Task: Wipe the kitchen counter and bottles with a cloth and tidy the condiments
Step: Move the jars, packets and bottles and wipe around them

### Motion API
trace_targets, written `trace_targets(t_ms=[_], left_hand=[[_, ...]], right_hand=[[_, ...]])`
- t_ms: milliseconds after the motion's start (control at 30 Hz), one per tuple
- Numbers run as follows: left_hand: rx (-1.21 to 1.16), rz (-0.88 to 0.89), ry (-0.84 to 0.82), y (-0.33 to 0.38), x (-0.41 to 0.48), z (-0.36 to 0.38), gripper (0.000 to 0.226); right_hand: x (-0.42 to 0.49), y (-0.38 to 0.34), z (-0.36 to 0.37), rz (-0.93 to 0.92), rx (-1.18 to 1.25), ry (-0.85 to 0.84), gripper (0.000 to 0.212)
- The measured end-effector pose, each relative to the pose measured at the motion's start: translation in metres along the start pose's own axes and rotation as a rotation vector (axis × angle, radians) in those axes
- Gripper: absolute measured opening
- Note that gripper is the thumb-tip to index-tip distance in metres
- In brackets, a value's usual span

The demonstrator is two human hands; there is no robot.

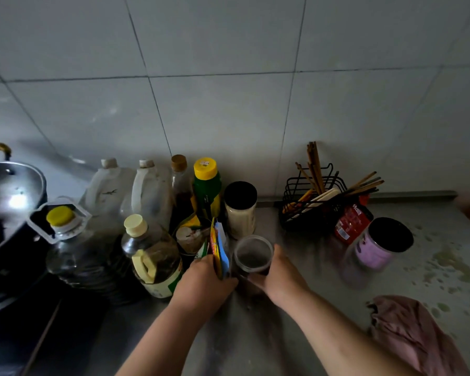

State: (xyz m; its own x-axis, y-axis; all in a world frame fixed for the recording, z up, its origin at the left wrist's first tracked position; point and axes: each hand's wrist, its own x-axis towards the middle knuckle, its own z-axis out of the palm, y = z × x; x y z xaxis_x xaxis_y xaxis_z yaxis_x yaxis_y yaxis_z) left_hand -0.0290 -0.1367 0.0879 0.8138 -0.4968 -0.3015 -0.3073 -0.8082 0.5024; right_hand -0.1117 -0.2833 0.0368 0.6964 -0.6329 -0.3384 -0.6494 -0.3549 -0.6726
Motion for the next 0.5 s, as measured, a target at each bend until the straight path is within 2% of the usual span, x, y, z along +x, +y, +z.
trace_targets(t_ms=[67,167,233,300,400,500], left_hand=[[-0.022,0.001,0.02,-0.004,0.0,-0.001,0.058],[-0.136,0.047,0.037,-0.011,-0.006,-0.008,0.099],[-0.135,-0.001,-0.007,-0.018,-0.006,-0.016,0.11],[0.002,-0.081,-0.055,-0.025,-0.001,-0.022,0.098],[0.152,-0.193,-0.125,-0.028,0.004,-0.03,0.052],[0.155,-0.226,-0.124,-0.031,0.008,-0.031,0.042]], right_hand=[[0.005,-0.002,0.0,-0.005,0.016,0.005,0.094],[0.006,0.005,-0.001,0.006,0.034,0.005,0.091],[0.004,0.009,0.0,-0.002,0.05,0.017,0.089],[0.004,0.01,0.002,-0.01,0.063,0.032,0.087],[0.003,0.007,-0.001,-0.019,0.08,0.026,0.09],[0.005,0.009,0.002,-0.027,0.114,0.025,0.091]])
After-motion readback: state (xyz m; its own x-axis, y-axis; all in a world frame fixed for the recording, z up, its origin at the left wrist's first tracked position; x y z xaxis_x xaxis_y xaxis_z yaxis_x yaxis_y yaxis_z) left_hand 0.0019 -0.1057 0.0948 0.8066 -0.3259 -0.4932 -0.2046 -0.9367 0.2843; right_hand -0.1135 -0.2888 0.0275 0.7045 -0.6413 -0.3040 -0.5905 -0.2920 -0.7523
